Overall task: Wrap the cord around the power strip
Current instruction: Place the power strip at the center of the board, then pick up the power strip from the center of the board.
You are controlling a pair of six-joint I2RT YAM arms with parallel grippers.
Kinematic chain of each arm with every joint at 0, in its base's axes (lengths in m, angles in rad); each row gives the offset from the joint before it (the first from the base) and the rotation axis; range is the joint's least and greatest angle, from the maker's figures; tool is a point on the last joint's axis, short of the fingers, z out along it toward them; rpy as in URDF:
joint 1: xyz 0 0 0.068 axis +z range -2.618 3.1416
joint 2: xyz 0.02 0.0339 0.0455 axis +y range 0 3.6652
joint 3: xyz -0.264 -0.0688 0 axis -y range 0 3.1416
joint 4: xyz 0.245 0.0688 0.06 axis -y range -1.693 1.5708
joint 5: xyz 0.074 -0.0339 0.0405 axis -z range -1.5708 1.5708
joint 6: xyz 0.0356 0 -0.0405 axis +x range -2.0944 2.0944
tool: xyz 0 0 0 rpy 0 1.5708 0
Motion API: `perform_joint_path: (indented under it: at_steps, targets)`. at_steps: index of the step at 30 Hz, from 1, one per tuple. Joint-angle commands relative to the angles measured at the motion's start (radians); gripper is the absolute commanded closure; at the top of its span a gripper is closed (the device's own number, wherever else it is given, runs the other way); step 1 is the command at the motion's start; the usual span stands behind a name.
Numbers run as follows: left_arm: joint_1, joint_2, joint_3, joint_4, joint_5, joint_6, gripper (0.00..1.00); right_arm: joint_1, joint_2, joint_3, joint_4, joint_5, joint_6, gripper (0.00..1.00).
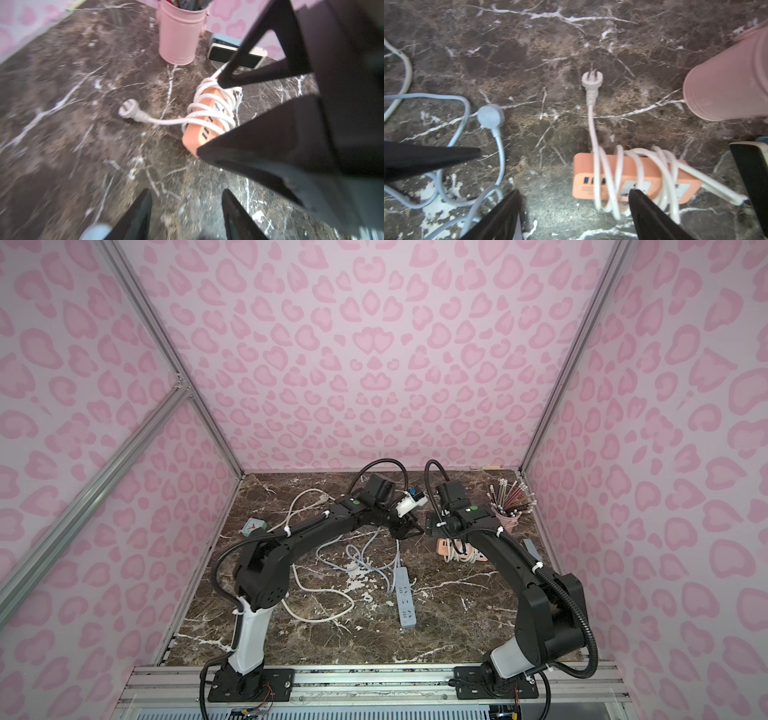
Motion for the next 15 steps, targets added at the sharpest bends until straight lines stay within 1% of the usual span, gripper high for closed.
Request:
perform_joint_path:
  at_steps: [1, 3, 4, 6, 11, 13, 15]
  targets:
    - [0.060, -0.183, -0.197, 0.231, -0.167, -0.156, 0.45, 0.087, -0.025, -0.042, 0.005, 0.009, 0.111, 0.17]
    - [0.093, -0.295, -0.304, 0.265, -0.258, -0.194, 0.44, 0.148, -0.028, -0.085, 0.010, -0.016, 0.151, 0.19]
    - [0.099, -0.350, -0.372, 0.268, -0.306, -0.194, 0.44, 0.177, -0.027, -0.108, 0.010, -0.026, 0.174, 0.22]
    - [0.100, -0.438, -0.436, 0.272, -0.369, -0.209, 0.44, 0.229, -0.024, -0.149, 0.009, -0.038, 0.211, 0.26]
    - [0.099, -0.619, -0.577, 0.354, -0.405, -0.322, 0.44, 0.335, -0.033, -0.268, 0.084, -0.103, 0.295, 0.25]
    - [0.099, -0.670, -0.629, 0.399, -0.418, -0.359, 0.44, 0.357, -0.008, -0.293, 0.116, -0.120, 0.311, 0.25]
    - [0.099, -0.701, -0.651, 0.408, -0.427, -0.388, 0.44, 0.370, 0.031, -0.298, 0.138, -0.123, 0.313, 0.24]
